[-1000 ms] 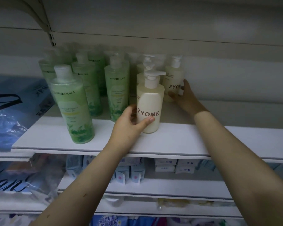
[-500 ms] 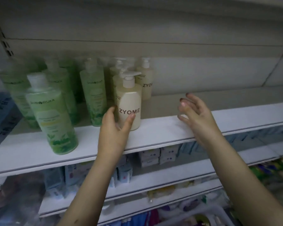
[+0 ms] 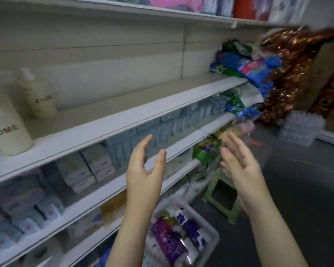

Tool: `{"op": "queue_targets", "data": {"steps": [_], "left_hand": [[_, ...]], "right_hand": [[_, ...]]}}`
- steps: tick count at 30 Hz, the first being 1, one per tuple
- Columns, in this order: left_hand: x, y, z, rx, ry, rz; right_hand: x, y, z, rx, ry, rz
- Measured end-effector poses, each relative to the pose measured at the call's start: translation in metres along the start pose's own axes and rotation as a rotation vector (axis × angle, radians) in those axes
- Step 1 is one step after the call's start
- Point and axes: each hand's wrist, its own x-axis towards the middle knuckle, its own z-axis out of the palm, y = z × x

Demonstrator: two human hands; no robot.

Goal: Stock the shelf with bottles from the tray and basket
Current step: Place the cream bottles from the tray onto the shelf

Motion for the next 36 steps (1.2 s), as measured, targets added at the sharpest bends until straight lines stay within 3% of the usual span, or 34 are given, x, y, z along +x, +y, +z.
{"op": "queue_targets", "data": {"steps": [8, 16, 24, 31, 36], "left_hand": [[-0.081, 0.051, 0.178, -0.187, -0.290, -0.055], [-0.110, 0.071, 0.296, -0.276, -0.523, -0.099], [-0.076, 0.016, 0.379, -0.262, -0.493, -0.318], [0.022, -0.047, 0.460, -0.234, -0.335, -0.510], [0.075, -0.076, 0.508, -0.187, -0.318, -0.569]], "right_hand": [[-0.033, -0.017, -0.212, -0.104, 0.219, 0.031], [-0.046, -0.003, -0.336, -0.136, 0.449, 0.064], [0.035, 0.067, -0.379, -0.087, 0.453, 0.196], [0.174, 0.119, -0.398, -0.089, 0.435, 0.304], [0.246, 0.149, -0.413, -0.075, 0.397, 0.357]]}}
